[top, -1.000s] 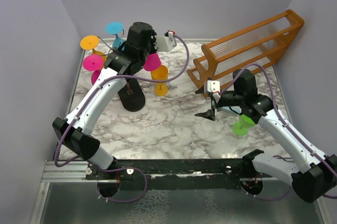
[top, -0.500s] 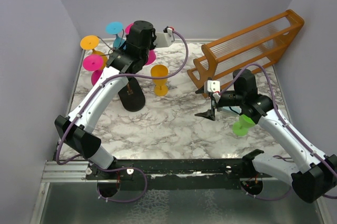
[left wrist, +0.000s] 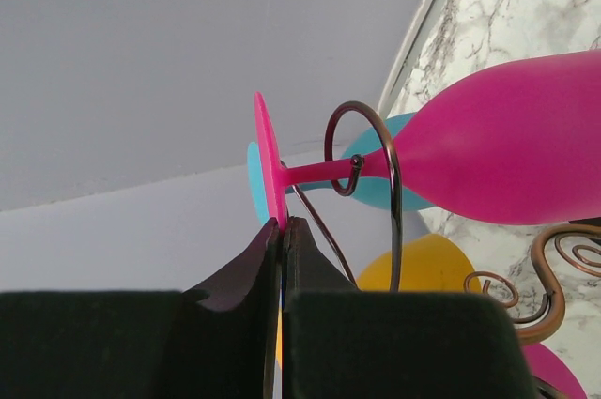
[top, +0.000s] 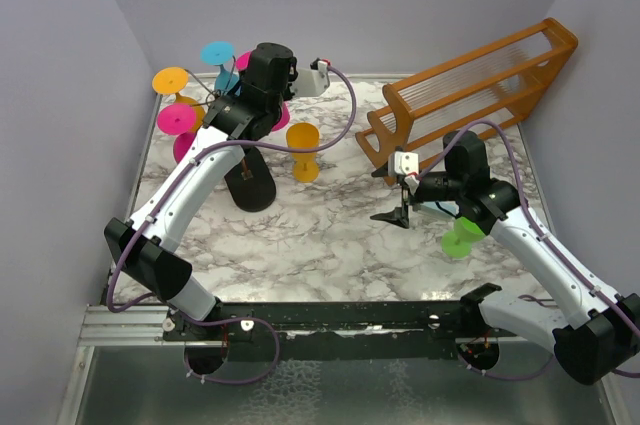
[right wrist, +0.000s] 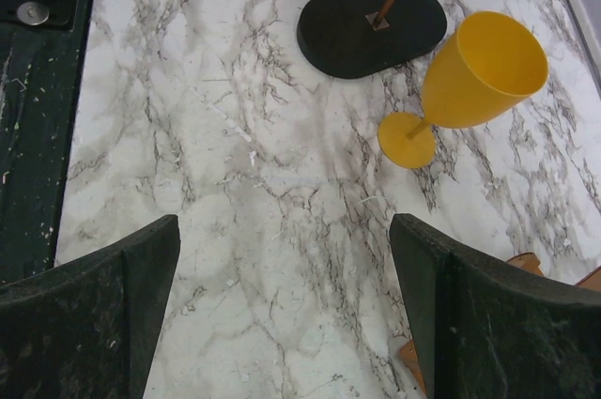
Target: Place the wine glass upside down on the wine glass rack
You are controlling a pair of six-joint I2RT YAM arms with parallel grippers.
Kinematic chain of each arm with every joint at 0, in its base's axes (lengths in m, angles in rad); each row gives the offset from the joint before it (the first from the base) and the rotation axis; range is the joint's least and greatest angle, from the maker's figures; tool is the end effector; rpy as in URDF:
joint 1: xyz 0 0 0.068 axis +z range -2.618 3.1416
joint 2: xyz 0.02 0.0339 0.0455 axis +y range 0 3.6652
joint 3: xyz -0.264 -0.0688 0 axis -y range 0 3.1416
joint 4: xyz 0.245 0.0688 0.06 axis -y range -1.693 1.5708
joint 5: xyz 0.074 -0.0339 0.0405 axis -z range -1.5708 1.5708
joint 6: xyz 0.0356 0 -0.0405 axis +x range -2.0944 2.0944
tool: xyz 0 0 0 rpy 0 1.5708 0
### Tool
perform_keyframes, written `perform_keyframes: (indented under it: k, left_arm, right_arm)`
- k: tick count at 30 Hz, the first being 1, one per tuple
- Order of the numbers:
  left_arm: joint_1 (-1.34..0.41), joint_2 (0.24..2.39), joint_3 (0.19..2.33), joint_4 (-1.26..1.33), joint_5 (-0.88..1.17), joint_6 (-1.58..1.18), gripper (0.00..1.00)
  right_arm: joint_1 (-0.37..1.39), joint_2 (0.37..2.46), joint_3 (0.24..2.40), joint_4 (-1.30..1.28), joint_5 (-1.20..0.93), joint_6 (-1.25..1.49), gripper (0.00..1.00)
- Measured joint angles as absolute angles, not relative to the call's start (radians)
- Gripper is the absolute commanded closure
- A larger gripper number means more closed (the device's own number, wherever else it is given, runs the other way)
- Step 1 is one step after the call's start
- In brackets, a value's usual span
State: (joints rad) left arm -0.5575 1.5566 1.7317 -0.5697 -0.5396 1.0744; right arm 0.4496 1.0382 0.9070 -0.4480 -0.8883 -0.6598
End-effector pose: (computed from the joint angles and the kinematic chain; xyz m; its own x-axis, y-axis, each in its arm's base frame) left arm 0.3012 -0.1662 0.4390 -0.1102 0.9577 -0.2660 0.3113 0.2874 0.9058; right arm 0.1838 0.1194 0.3156 0.1370 -0.3631 -0.9216 -0.9809 0.0800 -0.1774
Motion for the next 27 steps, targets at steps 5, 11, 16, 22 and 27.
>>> perform_keyframes:
  k: [5,11,16,22,27]
  left_arm:
    - [-0.558,1.557,1.731,-0.6,-0.539,1.077,0.99]
    - [-0.558,1.557,1.731,-0.619,-0.537,1.077,0.96]
    - [-0.558,1.557,1.728,-0.629,-0.53,1.077,0.93]
    - [-0.558,1.557,1.718,-0.656,-0.517,1.076,0.9]
    - [-0.558,1.557,1.718,-0.668,-0.513,1.077,0.87]
  right_arm:
    - [0.449,1.038,0.907,-0.448,-0.888,-0.66,0.07]
    - [0.445,1.038,0.907,-0.448,-0.888,-0.66,0.07]
    - [0.443,1.038,0.907,-0.448,-0.888,-0.66,0.07]
    - [0.443,1.038,0.907,-0.448,-0.888,-0.66,0.07]
    - [0.442,1.038,0.907,-0.448,-0.888,-0.66,0.07]
